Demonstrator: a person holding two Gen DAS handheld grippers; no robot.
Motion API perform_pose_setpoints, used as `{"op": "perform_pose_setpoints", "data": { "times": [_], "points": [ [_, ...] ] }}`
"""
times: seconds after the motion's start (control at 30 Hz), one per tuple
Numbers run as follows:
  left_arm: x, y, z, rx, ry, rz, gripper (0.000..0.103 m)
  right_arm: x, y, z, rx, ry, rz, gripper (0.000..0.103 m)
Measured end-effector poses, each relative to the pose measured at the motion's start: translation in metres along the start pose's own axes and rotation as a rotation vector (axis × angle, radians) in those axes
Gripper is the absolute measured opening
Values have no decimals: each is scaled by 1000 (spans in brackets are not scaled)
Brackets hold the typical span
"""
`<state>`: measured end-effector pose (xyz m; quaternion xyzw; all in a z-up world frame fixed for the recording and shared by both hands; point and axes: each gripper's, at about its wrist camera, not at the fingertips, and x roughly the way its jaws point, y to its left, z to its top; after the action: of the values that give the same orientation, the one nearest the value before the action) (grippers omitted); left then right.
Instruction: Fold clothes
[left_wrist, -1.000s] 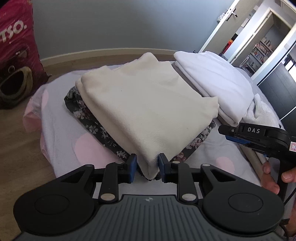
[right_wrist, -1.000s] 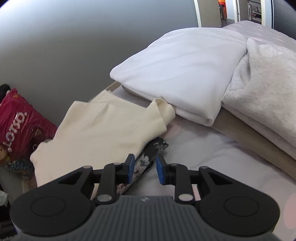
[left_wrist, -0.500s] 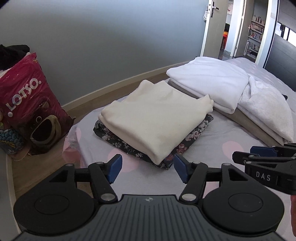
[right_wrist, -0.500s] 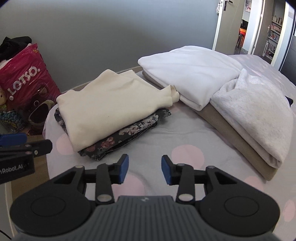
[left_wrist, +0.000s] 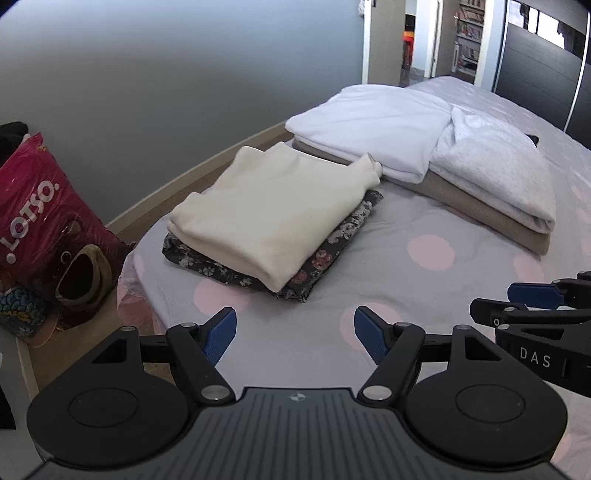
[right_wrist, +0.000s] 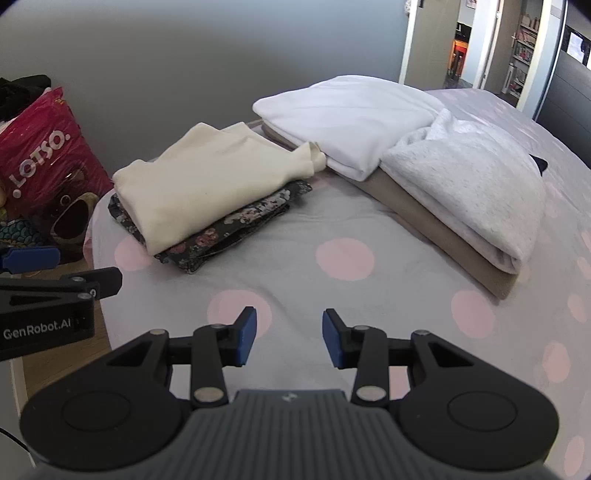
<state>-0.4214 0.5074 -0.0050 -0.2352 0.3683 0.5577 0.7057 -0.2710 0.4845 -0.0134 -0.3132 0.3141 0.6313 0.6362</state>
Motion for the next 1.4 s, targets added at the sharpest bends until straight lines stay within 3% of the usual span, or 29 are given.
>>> {"op": "perform_pose_setpoints", "data": {
  "times": [0.13, 0.37, 0.5, 0.6, 1.4],
  "points": [
    [12, -11, -8, 47, 22, -6, 70, 3, -5, -13, 19, 24, -32, 43],
    [14, -15, -18, 40, 38, -17, 69, 8, -10, -28, 50, 53, -32, 43],
    [12, -13, -17, 23, 31, -18, 69, 7, -8, -28, 53, 46, -28, 43],
    [10, -15, -16, 26, 25, -15, 69, 5, -5, -26, 47, 35, -25, 53],
    [11, -22, -17, 29, 24, -17, 69, 6, -1, -28, 23, 42, -12, 53]
  ]
}}
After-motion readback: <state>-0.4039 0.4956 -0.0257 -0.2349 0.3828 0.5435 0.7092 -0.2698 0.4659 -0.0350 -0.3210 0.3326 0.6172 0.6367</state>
